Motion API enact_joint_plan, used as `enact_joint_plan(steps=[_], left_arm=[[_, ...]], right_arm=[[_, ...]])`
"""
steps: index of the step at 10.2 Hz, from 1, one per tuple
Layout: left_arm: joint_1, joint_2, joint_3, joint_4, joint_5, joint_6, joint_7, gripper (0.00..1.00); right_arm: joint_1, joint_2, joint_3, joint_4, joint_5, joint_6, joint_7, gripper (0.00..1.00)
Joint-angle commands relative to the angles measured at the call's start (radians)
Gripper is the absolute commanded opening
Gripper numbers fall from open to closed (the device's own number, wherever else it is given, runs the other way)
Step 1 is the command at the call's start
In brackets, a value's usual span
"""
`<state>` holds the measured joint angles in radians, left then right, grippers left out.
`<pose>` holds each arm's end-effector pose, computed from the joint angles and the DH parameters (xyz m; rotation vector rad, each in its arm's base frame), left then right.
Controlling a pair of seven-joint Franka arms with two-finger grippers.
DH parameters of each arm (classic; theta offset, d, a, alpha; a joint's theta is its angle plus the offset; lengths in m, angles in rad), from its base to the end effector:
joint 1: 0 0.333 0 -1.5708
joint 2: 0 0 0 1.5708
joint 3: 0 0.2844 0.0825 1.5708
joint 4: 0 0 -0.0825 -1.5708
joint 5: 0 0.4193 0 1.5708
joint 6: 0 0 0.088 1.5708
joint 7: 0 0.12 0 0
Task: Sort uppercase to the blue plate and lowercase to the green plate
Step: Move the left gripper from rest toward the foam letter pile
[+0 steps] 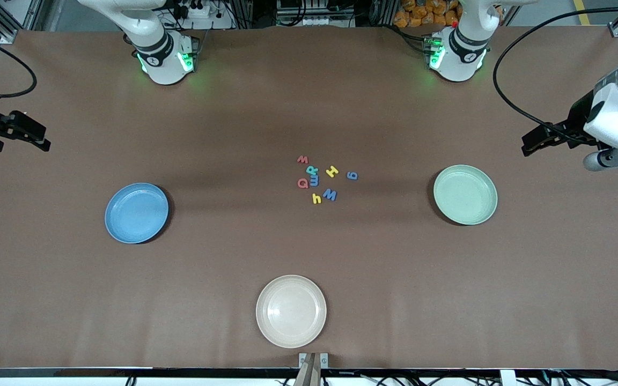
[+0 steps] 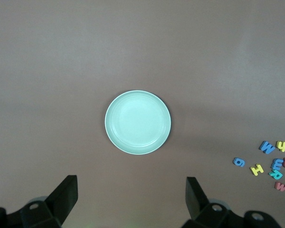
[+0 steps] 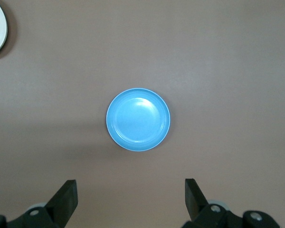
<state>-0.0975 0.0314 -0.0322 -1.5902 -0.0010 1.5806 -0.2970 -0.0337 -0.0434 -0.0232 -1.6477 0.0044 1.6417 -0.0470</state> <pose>0.5923 -0.0771 0.5523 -3.1233 -0.2619 0.0634 0.5834 -0.0330 0.5725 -3.1375 0.0159 -0.0590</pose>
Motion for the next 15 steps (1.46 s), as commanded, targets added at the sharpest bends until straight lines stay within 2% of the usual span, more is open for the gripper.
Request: enact_joint_plan(steps=[1, 5, 11, 12, 15], left_arm=[[-0.016, -0.027, 0.02, -0.025, -0.022, 0.013, -0.014, 1.0], [-0.042, -0.021, 0.018, -0.028, -0.021, 0.01, -0.022, 1.0], [-0.125, -0.021, -0.015, -0.065, -0.024, 0.004, -0.334, 1.0], [-0.131, -0.018, -0.04, -0.088, -0.037, 0.025, -0.371, 1.0], [-0.171, -0.016, -0.101, -0.239, -0.063, 0.224, -0.51, 1.0]], right_arm=[[-0.005, 0.025, 0.002, 0.048, 0.006, -0.008, 0.004, 1.0], [-0.003, 0.031, -0.001, 0.043, 0.006, -0.016, -0.004, 1.0], [0.015, 0.057, 0.006, 0.045, 0.009, -0.008, 0.002, 1.0], [0.009, 0.057, 0.008, 0.046, 0.009, -0.008, 0.003, 1.0], [0.009, 0.057, 0.008, 0.046, 0.009, -0.01, 0.004, 1.0]])
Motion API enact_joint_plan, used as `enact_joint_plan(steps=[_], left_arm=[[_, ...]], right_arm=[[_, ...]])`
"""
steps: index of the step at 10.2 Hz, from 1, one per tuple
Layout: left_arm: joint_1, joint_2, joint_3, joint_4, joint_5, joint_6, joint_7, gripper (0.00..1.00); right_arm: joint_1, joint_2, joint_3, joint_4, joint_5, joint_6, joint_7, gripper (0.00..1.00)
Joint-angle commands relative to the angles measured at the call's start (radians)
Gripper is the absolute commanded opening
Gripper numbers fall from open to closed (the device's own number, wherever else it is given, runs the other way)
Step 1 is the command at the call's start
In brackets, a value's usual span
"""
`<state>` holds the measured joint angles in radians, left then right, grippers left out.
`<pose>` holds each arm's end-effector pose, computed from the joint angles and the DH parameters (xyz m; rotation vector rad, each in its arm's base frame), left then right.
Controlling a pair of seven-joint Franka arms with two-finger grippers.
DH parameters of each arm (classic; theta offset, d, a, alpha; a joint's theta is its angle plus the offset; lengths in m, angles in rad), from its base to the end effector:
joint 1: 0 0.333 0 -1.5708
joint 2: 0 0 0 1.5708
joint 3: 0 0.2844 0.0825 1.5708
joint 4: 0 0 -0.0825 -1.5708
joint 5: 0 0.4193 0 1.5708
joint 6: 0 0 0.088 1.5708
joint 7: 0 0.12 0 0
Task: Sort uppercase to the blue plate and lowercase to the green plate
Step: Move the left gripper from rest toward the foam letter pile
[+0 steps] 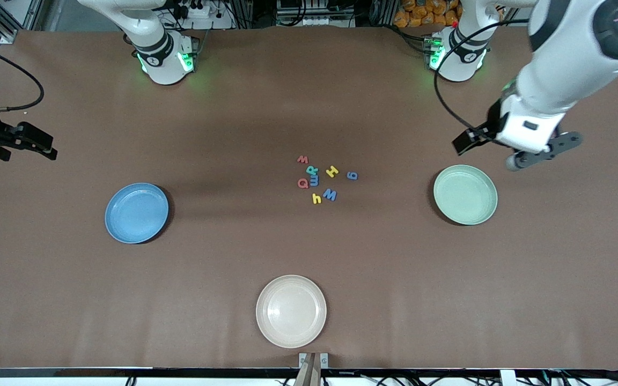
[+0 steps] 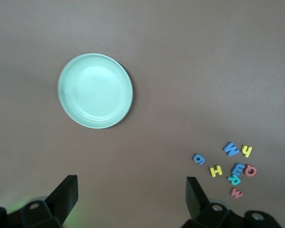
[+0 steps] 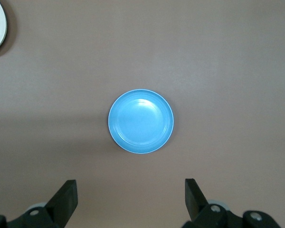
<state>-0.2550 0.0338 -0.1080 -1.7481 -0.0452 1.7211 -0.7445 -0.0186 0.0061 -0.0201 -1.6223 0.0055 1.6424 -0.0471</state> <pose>0.5593 -0.2169 0.4824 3.0710 0.6059 -0.1203 0.5968 -0.0225 0.5564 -3.1367 -0.0126 -0.0223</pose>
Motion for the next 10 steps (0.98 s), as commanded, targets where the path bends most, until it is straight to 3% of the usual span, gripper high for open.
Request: enact_joint_plan(steps=[1, 5, 10], left_arm=[[-0.024, -0.018, -0.045, -0.117, -0.019, 0.128, -0.105, 1.0], [-0.042, -0.003, -0.074, -0.212, -0.082, 0.231, -0.205, 1.0], [-0.154, 0.106, -0.094, -0.26, -0.07, 0.397, -0.465, 1.0]], right_arm=[[-0.007, 0.006, 0.005, 0.022, 0.007, -0.01, 0.004, 1.0], [-0.007, 0.009, 0.005, 0.032, 0.008, 0.002, 0.004, 1.0], [-0.01, 0.028, 0.023, 0.051, 0.005, 0.025, 0.004, 1.0]])
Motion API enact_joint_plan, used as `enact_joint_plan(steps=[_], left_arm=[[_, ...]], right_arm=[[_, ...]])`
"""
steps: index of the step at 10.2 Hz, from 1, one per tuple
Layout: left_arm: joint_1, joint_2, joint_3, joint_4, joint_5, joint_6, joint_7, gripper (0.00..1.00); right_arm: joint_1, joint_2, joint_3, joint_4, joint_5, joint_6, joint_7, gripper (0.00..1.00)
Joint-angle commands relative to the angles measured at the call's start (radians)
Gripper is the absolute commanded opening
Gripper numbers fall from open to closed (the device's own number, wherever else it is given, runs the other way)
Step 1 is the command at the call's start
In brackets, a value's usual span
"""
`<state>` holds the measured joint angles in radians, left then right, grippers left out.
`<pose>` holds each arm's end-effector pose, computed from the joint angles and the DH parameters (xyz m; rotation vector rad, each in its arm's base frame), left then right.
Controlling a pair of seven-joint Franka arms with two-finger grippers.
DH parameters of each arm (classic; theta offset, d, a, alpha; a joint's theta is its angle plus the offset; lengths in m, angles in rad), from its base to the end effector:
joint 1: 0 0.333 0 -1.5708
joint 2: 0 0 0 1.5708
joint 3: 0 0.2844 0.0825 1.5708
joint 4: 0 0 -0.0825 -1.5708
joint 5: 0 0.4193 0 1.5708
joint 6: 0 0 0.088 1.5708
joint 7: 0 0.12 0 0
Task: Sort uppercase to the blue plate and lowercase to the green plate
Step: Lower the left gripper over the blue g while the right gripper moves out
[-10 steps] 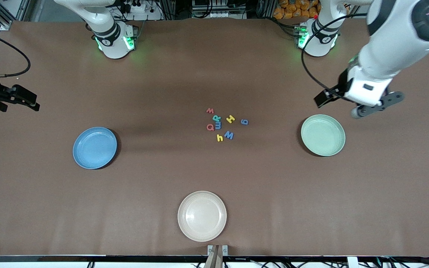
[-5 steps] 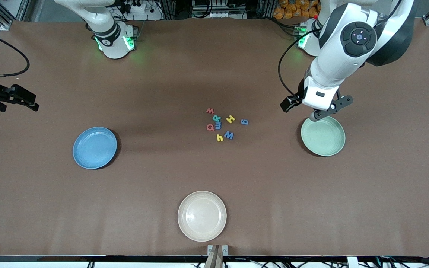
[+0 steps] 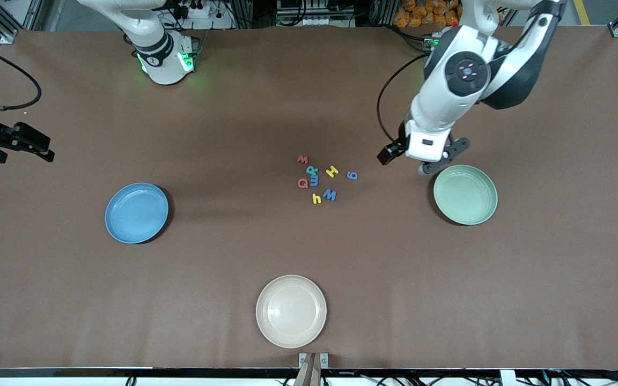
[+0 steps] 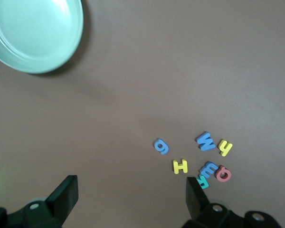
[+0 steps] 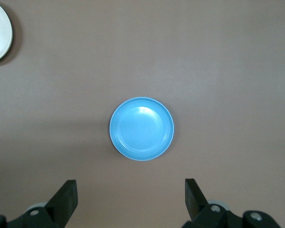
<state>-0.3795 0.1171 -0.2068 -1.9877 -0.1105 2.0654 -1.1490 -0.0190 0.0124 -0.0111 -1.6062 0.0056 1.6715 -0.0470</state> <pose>0.4977 -0.3378 0.3420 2.9410 0.9388 -0.1792 0.6028 -0.0175 0.5635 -3.1370 -0.0259 -0.0833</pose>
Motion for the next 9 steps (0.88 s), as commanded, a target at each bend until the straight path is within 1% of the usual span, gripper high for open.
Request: enact_joint_plan(steps=[1, 3, 4, 5, 6, 9], left_arm=[[-0.051, 0.044, 0.004, -0.038, -0.005, 0.105, -0.092, 1.0], [-0.09, 0.096, 0.006, -0.059, 0.008, 0.192, -0.161, 1.0], [-0.096, 0.122, 0.004, -0.063, 0.044, 0.224, -0.21, 1.0], [-0.105, 0.156, 0.004, -0.066, 0.081, 0.254, -0.263, 1.0], [-0.105, 0.183, 0.003, -0.065, 0.101, 0.275, -0.302, 1.0], [-0.116, 0.254, 0.003, -0.051, 0.103, 0.298, -0.385, 1.0]], right_arm=[[-0.009, 0.024, 0.014, 0.035, 0.005, -0.004, 0.006, 1.0], [-0.004, 0.043, 0.017, 0.035, 0.007, 0.008, 0.006, 1.0], [-0.002, 0.05, 0.02, 0.035, 0.008, 0.025, 0.006, 1.0], [-0.004, 0.058, 0.039, 0.035, 0.008, 0.033, 0.006, 1.0], [-0.001, 0.067, 0.039, 0.035, 0.007, 0.033, 0.006, 1.0], [0.023, 0.09, 0.045, 0.035, 0.007, 0.034, 0.0, 1.0]])
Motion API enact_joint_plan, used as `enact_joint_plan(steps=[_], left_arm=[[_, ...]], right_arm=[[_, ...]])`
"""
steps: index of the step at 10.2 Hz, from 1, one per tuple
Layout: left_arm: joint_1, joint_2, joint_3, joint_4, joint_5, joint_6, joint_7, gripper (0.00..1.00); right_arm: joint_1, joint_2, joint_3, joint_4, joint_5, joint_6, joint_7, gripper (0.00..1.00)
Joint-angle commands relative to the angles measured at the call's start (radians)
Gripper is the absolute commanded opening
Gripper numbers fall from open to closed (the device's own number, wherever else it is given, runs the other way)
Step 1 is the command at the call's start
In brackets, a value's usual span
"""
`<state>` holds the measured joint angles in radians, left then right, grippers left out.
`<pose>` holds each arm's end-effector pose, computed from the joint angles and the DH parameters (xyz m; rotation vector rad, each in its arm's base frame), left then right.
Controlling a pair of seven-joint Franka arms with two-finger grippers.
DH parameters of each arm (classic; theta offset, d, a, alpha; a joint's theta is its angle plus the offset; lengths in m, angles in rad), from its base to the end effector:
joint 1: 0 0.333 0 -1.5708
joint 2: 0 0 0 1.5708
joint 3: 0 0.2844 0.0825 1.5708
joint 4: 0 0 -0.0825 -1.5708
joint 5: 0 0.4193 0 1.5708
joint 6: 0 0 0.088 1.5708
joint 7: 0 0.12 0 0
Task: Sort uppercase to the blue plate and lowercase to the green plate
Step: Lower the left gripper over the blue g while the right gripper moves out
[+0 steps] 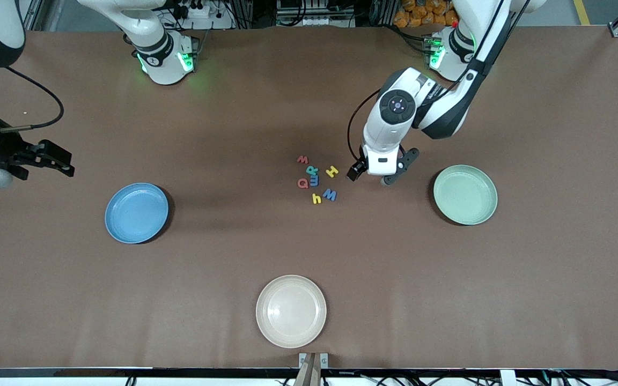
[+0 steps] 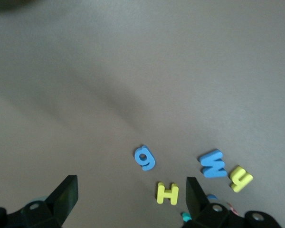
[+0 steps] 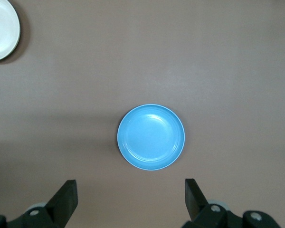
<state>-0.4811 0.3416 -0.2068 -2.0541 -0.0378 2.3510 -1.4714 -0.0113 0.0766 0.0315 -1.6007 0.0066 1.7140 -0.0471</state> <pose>0.4630 -0.3843 0.2020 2.8666 1.2475 -0.1599 0.6219 0.0127 0.5310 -3.1309 -0.1039 -0.0577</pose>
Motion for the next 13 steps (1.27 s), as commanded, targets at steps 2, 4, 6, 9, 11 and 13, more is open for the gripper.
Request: enact_joint_plan(steps=[2, 4, 6, 9, 11, 13], left_arm=[[-0.016, 0.069, 0.004, 0.049, 0.029, 0.014, -0.101, 1.0], [-0.03, 0.115, 0.012, 0.089, 0.029, 0.014, -0.125, 1.0], [-0.062, 0.151, 0.029, 0.12, 0.03, 0.016, -0.167, 1.0], [-0.097, 0.197, 0.058, 0.118, 0.036, 0.076, -0.207, 0.99], [-0.103, 0.206, 0.066, 0.115, 0.036, 0.09, -0.211, 0.88], [-0.105, 0.211, 0.07, 0.115, 0.036, 0.09, -0.242, 0.8]], right_arm=[[0.054, 0.043, 0.002, 0.031, 0.003, -0.008, 0.006, 1.0], [0.063, 0.042, 0.002, 0.031, 0.009, -0.008, -0.002, 1.0], [0.074, 0.048, 0.002, 0.031, 0.061, 0.002, -0.004, 1.0], [0.114, 0.069, 0.002, 0.033, 0.07, 0.056, -0.005, 1.0], [0.128, 0.081, 0.002, 0.045, 0.09, 0.078, -0.004, 1.0], [0.146, 0.084, 0.002, 0.047, 0.092, 0.091, 0.003, 1.0]])
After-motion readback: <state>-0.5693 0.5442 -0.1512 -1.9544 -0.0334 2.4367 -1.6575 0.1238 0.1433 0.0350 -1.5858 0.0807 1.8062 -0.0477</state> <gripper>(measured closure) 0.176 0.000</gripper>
